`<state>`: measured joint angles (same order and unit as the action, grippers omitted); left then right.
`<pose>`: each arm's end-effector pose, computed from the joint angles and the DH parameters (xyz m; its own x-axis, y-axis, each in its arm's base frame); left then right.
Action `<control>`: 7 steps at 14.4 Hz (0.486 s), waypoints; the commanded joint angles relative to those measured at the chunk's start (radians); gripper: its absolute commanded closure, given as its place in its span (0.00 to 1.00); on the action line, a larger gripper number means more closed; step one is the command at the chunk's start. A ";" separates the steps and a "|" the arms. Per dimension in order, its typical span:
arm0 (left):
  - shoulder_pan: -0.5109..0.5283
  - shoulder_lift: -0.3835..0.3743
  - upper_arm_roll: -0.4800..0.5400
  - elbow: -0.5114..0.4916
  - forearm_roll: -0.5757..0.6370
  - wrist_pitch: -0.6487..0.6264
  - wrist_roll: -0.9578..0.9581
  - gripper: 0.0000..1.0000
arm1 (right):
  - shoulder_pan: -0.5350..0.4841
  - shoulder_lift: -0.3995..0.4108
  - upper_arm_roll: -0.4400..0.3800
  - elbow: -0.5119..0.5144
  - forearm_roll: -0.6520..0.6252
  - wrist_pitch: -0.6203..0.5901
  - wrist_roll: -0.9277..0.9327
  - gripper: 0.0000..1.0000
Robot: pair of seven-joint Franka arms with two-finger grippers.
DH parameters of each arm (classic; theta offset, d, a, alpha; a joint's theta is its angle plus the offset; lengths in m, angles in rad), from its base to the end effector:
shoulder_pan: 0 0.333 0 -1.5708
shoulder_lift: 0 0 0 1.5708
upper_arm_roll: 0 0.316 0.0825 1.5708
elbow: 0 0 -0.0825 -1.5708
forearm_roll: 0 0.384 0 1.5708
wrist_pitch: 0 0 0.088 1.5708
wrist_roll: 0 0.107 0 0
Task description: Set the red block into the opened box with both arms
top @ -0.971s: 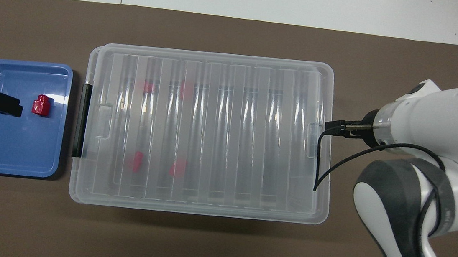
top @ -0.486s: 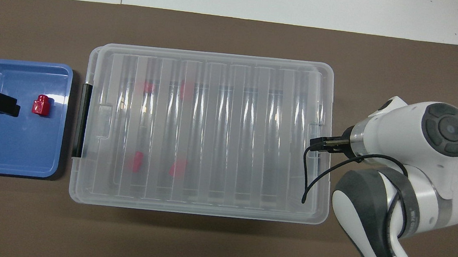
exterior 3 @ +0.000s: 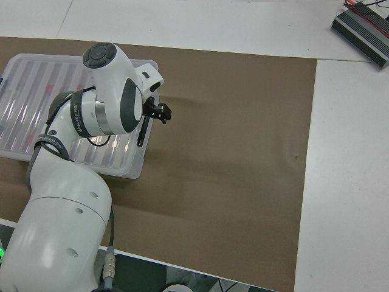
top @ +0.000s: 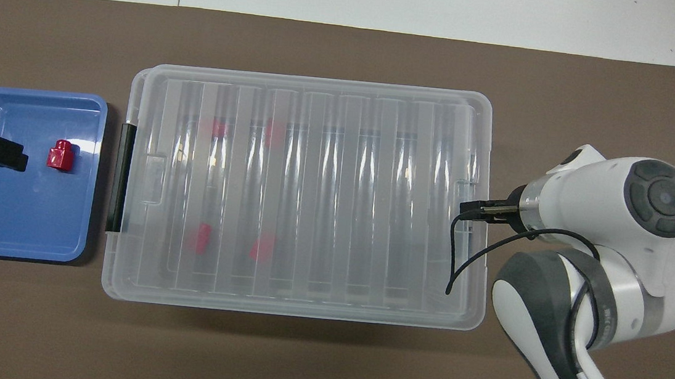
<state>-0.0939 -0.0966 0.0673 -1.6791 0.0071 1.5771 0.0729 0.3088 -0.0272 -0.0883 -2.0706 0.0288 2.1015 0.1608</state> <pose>0.5239 -0.0114 0.6259 0.9950 -0.0997 -0.0056 -0.0997 -0.9950 -0.0002 0.5339 0.1208 0.4480 0.9976 0.0448 0.0525 0.0467 -0.9982 -0.0369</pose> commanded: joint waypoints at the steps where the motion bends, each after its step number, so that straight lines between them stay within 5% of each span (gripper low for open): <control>1: 0.028 -0.049 0.000 -0.094 -0.012 0.090 0.010 0.00 | -0.037 -0.007 0.001 -0.025 -0.001 0.025 -0.041 0.00; 7: 0.074 0.017 0.002 -0.128 -0.009 0.217 0.024 0.00 | -0.092 0.003 -0.001 -0.016 -0.041 0.029 -0.067 0.00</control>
<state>-0.0373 -0.0978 0.0736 -1.7869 0.0072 1.7386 0.0780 0.2494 -0.0265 -0.0905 -2.0708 0.0069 2.1039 0.1337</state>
